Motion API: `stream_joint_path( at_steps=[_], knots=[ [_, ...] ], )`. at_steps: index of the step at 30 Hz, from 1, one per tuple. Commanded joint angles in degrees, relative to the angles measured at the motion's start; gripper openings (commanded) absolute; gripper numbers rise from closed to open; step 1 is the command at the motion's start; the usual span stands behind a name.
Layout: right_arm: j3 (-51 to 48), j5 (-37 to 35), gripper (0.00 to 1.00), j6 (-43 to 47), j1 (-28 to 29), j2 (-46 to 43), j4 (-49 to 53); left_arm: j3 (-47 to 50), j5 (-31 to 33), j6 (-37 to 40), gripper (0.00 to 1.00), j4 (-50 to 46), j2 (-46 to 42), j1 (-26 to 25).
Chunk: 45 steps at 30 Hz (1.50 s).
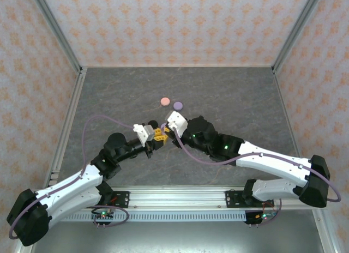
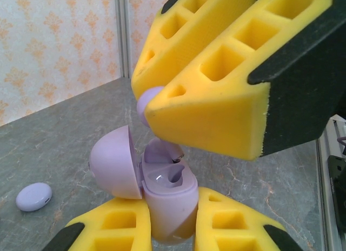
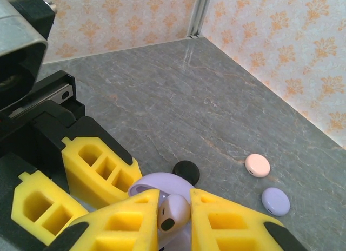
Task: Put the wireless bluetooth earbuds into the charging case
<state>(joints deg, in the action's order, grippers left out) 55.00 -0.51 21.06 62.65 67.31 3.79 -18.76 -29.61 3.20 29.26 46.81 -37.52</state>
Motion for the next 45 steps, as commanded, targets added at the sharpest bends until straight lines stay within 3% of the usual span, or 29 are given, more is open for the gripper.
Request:
stream_joint_path(
  at_steps=[1, 20, 45],
  knots=[
    [0.83, -1.60, 0.18, 0.30, 0.36, 0.24, -1.39, -1.98, -1.27, -0.25, 0.00, 2.03, -0.14, -0.53],
    [-1.38, -0.20, 0.18, -1.11, 0.36, 1.82, -4.64, -3.17, -2.15, -2.70, 0.00, 3.06, -0.31, -0.54],
    [-3.89, 4.13, 0.18, -5.35, -0.38, -1.66, -1.11, -2.94, -0.80, -3.95, 0.00, 3.79, -0.31, -0.54]
  ],
)
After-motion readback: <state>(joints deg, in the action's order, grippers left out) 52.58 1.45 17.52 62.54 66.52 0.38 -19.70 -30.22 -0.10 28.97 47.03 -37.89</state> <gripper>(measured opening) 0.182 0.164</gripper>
